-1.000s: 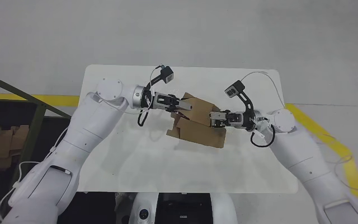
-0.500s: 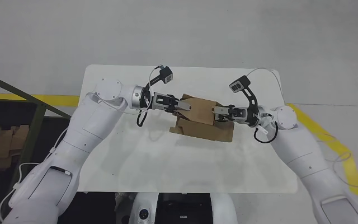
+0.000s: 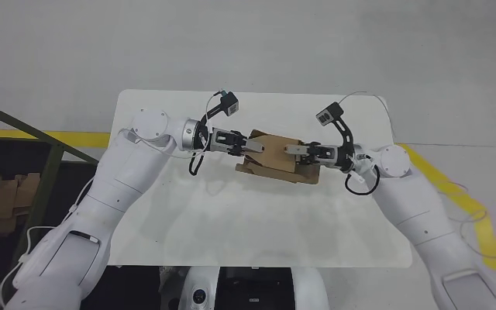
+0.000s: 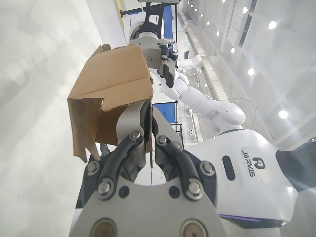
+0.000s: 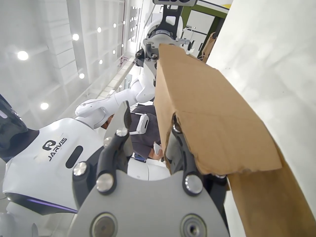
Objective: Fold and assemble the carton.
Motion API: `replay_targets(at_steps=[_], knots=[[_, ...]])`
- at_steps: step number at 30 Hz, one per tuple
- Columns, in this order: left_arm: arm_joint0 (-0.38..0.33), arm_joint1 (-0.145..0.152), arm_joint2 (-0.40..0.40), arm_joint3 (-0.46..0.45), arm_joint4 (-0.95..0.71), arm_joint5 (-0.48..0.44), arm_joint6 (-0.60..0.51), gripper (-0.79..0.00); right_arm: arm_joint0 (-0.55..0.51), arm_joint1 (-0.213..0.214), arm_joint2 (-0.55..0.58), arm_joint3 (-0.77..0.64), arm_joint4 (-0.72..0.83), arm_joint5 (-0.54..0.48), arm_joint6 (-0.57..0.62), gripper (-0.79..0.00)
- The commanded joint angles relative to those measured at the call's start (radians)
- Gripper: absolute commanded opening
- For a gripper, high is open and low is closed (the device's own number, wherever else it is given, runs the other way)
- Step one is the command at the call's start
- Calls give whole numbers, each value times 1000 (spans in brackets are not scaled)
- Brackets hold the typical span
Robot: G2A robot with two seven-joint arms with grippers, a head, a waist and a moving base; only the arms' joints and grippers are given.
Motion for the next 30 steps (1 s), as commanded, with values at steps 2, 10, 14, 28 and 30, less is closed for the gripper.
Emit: replay_targets(at_steps=[2,10,14,28,30], knots=[[1,-1,-1,-1,3,1,1,-785,-10,2,11,-17,-16,9,-11,-505],[3,-2,-6,-4,10,7,4,-785,-31,4,38,-43,-38,32,-26,-668],[5,-3,-9,-7,12,11,7,-785,-33,3,43,-50,-54,50,-31,-748],[10,-4,-21,-17,11,12,-3,-212,-45,2,64,-89,-144,121,-89,-785],[12,-3,-25,-20,7,10,-9,0,-47,2,66,-95,-160,130,-99,-785]])
